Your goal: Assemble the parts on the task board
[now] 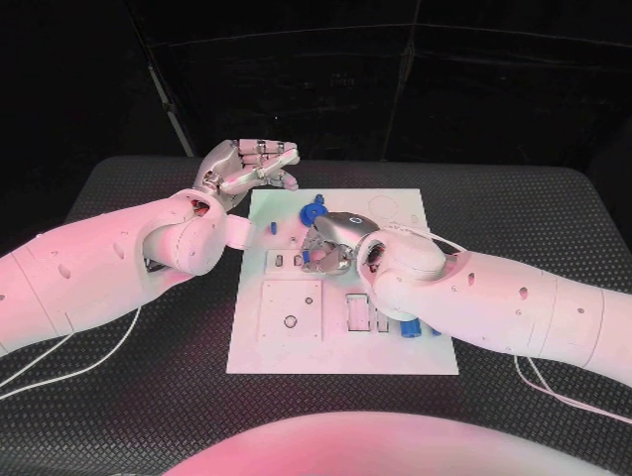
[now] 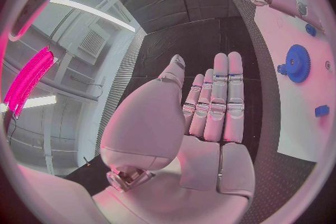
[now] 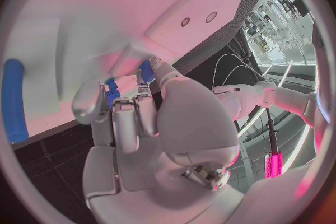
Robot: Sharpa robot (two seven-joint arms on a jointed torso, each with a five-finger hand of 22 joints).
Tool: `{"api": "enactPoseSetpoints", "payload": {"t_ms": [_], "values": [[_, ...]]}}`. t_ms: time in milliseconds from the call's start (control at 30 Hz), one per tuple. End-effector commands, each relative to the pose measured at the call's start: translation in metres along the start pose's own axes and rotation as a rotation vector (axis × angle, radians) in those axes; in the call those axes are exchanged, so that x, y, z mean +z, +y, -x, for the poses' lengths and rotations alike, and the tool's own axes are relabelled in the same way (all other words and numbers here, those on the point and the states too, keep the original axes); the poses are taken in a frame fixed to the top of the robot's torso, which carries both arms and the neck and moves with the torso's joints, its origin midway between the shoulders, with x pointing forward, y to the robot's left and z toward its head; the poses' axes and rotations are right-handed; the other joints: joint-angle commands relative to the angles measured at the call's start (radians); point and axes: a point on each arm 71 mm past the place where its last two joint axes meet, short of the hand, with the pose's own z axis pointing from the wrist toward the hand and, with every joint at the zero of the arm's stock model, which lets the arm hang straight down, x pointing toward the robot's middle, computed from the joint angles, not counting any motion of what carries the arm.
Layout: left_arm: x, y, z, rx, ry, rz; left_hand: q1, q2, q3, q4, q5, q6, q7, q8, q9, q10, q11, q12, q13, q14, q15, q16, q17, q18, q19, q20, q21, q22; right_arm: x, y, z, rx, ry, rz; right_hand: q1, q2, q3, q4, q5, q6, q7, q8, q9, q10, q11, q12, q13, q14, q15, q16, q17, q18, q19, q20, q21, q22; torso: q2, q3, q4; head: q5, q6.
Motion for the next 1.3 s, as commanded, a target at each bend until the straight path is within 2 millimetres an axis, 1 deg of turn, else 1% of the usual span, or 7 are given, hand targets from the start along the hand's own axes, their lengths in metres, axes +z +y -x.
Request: {"api": "enactPoseSetpoints", "payload": {"t_ms": [33, 433, 667, 1100, 1167, 1233, 1300], "values": [[0.001, -0.001, -0.001, -0.006, 0.011, -0.001, 0.000, 0.006, -0.006, 0.000, 0.001, 0.006, 0.003, -0.004, -0.001, 0.005, 0.001, -0.004, 0.000, -0.007, 0.001, 0.005, 0.001, 0.004, -0.007, 0.002, 0.004, 0.001, -0.001, -0.002, -0.005, -0.011, 0.026, -0.017, -0.008, -0.006, -0.003, 0.006, -0.007, -0.009, 0.000, -0.006, 0.000, -0.007, 0.005, -0.005, 0.092, 0.089, 0.005, 0.001, 0.198, 0.002, -0.004, 0.002, -0.007, -0.001, 0.000, 0.0003, -0.0002, -0.001, 0.000], [0.001, -0.001, -0.001, -0.006, 0.010, 0.000, 0.000, 0.006, -0.006, 0.000, 0.001, 0.006, 0.003, -0.004, -0.001, 0.005, 0.001, -0.004, 0.000, -0.007, 0.001, 0.005, 0.001, 0.004, -0.007, 0.002, 0.004, 0.001, -0.001, -0.004, -0.003, 0.003, -0.013, -0.022, -0.064, -0.053, -0.079, 0.045, -0.037, -0.046, 0.004, -0.014, 0.002, -0.048, 0.011, -0.059, 0.037, 0.088, 0.011, -0.002, 0.194, 0.006, -0.015, 0.008, -0.020, -0.021, 0.000, 0.0003, -0.0003, -0.003, -0.001], [0.001, 0.000, 0.000, -0.004, 0.009, 0.002, 0.001, 0.008, -0.006, -0.001, 0.001, 0.007, 0.001, -0.005, -0.001, 0.007, 0.000, -0.005, 0.000, -0.005, 0.000, 0.006, 0.004, 0.004, -0.008, 0.002, 0.006, 0.002, -0.006, 0.000, 0.005, 0.070, -0.156, 0.051, -0.013, -0.072, -0.209, 0.154, -0.008, -0.153, 0.033, -0.027, 0.002, -0.086, 0.037, -0.104, -0.018, 0.088, 0.032, -0.003, 0.194, 0.008, -0.023, 0.029, -0.030, -0.036, -0.001, 0.0010, 0.0000, -0.006, 0.000], [-0.001, 0.005, 0.006, 0.141, 0.040, 0.066, -0.012, 0.029, -0.022, 0.011, 0.002, 0.114, -0.044, 0.017, 0.008, 0.205, -0.061, 0.048, 0.026, 0.174, -0.062, 0.063, 0.067, 0.009, 0.086, -0.051, 0.093, 0.044, -0.051, -0.006, 0.026, 0.289, -0.268, 0.347, 0.076, -0.028, -0.206, 0.152, 0.031, -0.169, 0.035, -0.015, 0.003, -0.115, 0.038, -0.133, -0.056, 0.076, 0.034, -0.023, 0.150, 0.016, -0.052, 0.031, -0.056, -0.082, -0.003, 0.0014, -0.0024, 0.000, 0.005], [-0.002, 0.006, 0.007, 0.178, 0.045, 0.095, -0.023, 0.028, -0.029, 0.020, 0.003, 0.138, -0.053, 0.024, 0.011, 0.261, -0.077, 0.071, 0.039, 0.244, -0.081, 0.108, 0.100, 0.009, 0.126, -0.068, 0.132, 0.065, -0.058, -0.014, 0.037, 0.371, -0.285, 0.334, 0.079, -0.023, -0.208, 0.151, 0.044, -0.165, 0.034, -0.011, 0.004, -0.119, 0.036, -0.138, -0.062, 0.075, 0.033, -0.026, 0.144, 0.018, -0.058, 0.030, -0.062, -0.092, -0.002, 0.0006, -0.0024, 0.001, 0.008], [-0.003, 0.008, 0.008, 0.219, 0.058, 0.127, -0.063, 0.034, -0.043, 0.050, 0.003, 0.142, -0.066, 0.023, 0.011, 0.327, -0.095, 0.115, 0.067, 0.311, -0.100, 0.249, 0.231, -0.003, 0.183, -0.088, 0.228, 0.158, -0.064, -0.023, 0.050, 0.448, -0.296, 0.310, 0.082, -0.015, -0.211, 0.149, 0.059, -0.164, 0.033, -0.008, 0.004, -0.134, 0.035, -0.157, -0.083, 0.068, 0.032, -0.039, 0.119, 0.025, -0.079, 0.029, -0.082, -0.129, -0.002, 0.0014, -0.0034, 0.002, 0.012], [-0.005, 0.011, 0.008, 0.280, 0.097, 0.165, -0.108, 0.038, -0.060, 0.078, 0.000, 0.147, -0.079, 0.033, 0.020, 0.376, -0.114, 0.171, 0.108, 0.348, -0.116, 0.559, 0.535, -0.033, 0.258, -0.107, 0.404, 0.376, -0.068, -0.033, 0.066, 0.516, -0.319, 0.283, 0.082, -0.011, -0.212, 0.149, 0.064, -0.164, 0.032, -0.008, 0.003, -0.139, 0.035, -0.163, -0.089, 0.066, 0.031, -0.043, 0.110, 0.027, -0.086, 0.029, -0.090, -0.142, -0.003, 0.0029, -0.0019, 0.002, 0.014]]}}
